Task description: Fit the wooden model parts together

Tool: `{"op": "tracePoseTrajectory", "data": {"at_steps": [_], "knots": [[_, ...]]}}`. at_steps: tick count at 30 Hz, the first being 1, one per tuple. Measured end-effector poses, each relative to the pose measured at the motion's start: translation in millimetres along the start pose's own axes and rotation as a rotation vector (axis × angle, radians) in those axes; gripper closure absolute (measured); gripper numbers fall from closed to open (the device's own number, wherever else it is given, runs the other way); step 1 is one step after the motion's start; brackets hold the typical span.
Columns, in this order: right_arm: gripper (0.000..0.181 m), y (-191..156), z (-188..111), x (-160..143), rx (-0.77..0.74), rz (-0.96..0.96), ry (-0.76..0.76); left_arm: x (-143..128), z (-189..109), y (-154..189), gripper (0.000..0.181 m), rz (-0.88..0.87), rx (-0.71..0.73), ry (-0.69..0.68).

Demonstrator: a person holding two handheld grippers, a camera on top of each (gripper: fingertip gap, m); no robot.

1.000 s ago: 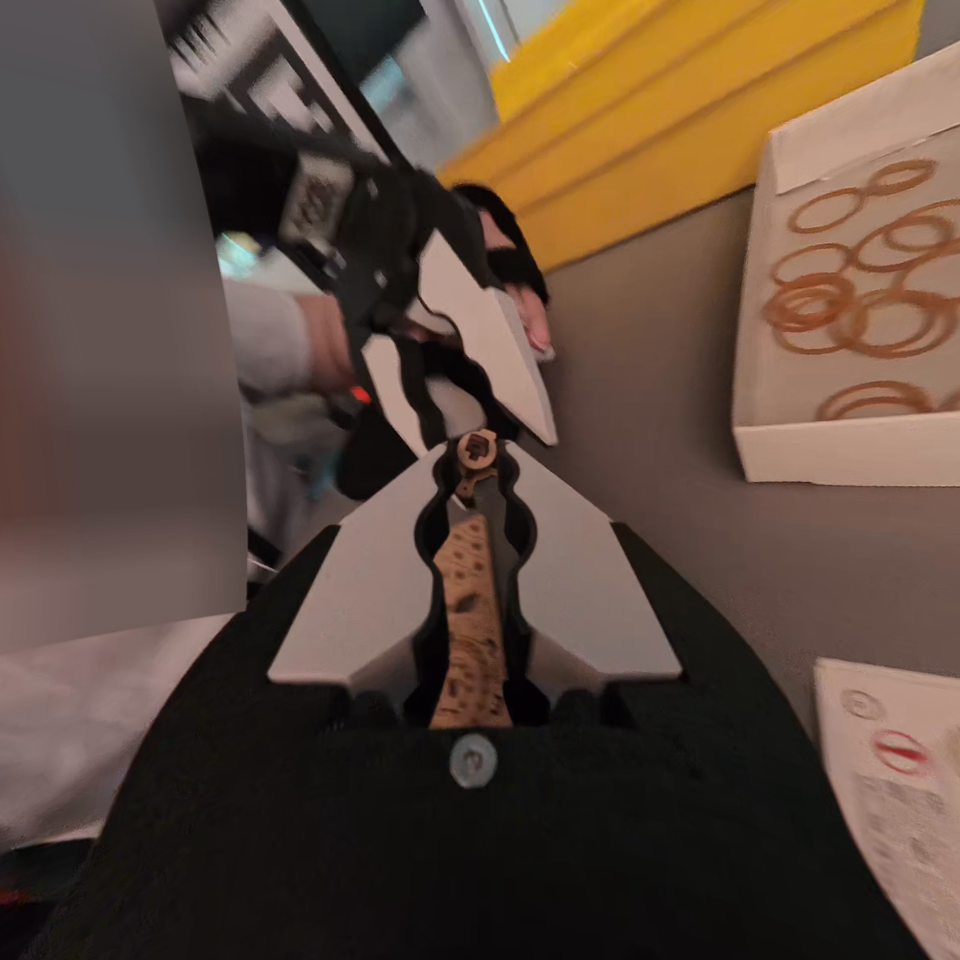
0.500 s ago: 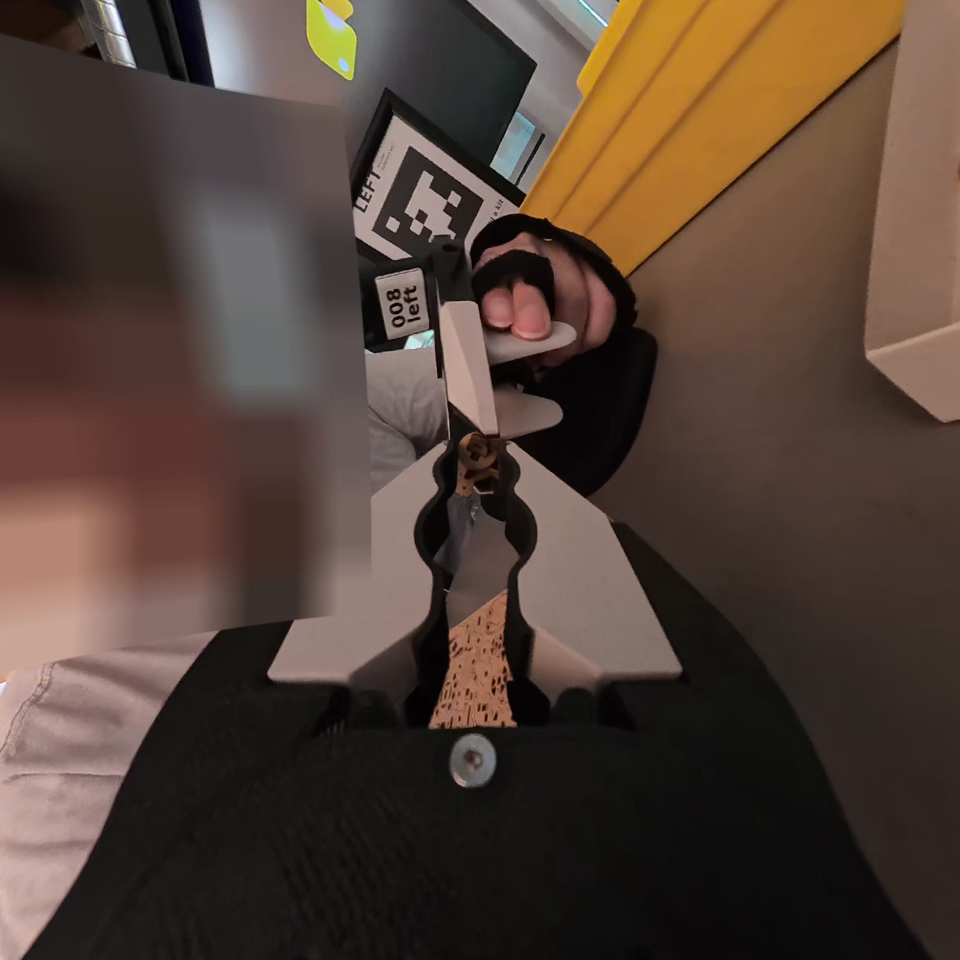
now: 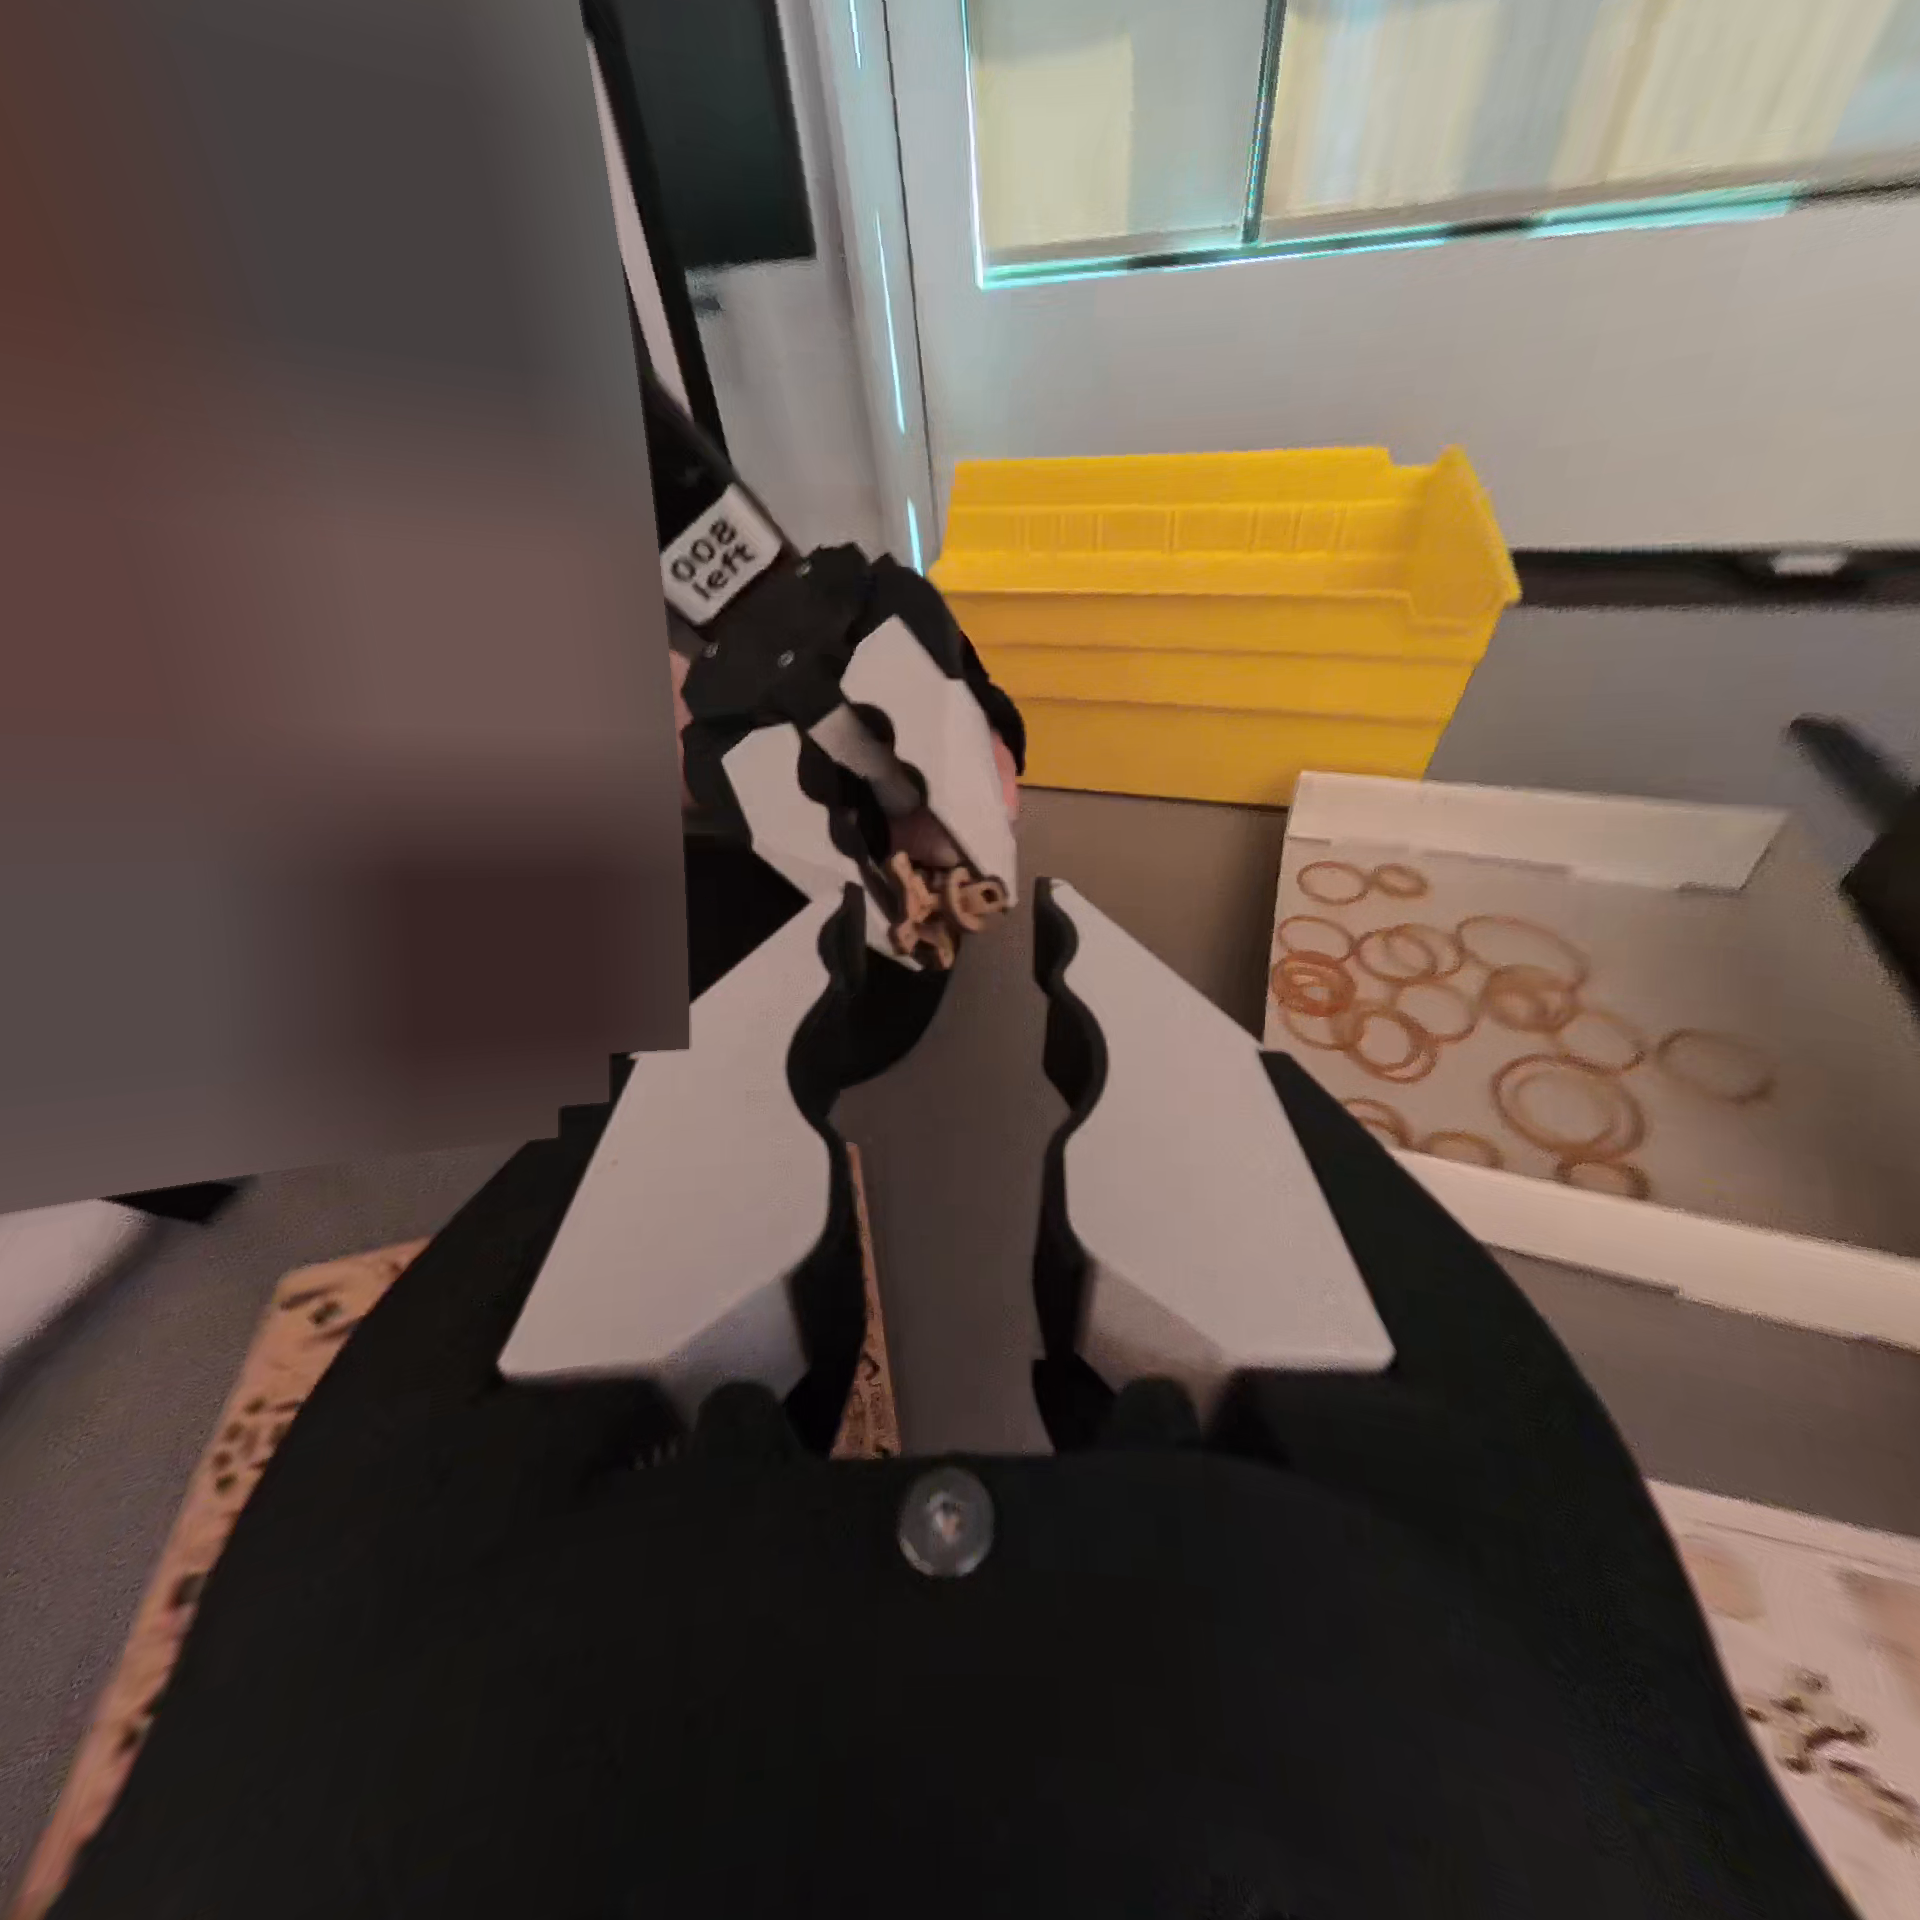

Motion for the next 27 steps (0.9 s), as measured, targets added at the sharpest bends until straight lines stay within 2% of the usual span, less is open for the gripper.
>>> {"op": "tracePoseTrajectory", "data": {"at_steps": [1,8,11,18,20,27], "knots": [[0.152,-6.4,3.0,1.1,-0.002,-0.064,-0.017,-0.7,0.1,-1.2,0.164,-0.008,0.008,-0.005],[0.157,-12.7,21.2,-15.5,-0.12,-0.279,-0.222,-2.4,2.2,-0.4,0.163,0.007,0.031,-0.039],[0.158,-13.6,22.2,-15.7,-0.14,-0.301,-0.228,-2.7,2.4,-0.3,0.164,0.038,0.039,-0.056],[0.158,-13.5,20.1,-12.7,-0.111,-0.216,-0.201,-1.5,3.3,2.2,0.163,0.088,0.047,-0.076],[0.164,-12.6,20.2,-11.3,-0.124,-0.214,-0.181,-0.2,2.9,2.4,0.164,0.104,0.053,-0.072],[0.167,-18.6,21.2,-11.3,-0.157,-0.407,-0.209,0.0,2.8,3.8,0.164,0.134,0.057,-0.086]]}}
Point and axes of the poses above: each gripper's, where its closed fingertips meet, z out along the fingers, x out of its top, y = z × x across the jaws, the point moved 6 cm from there along -z, back along the fingers, and after that the axes turned 9 degrees about y, right-handed, at the moved point
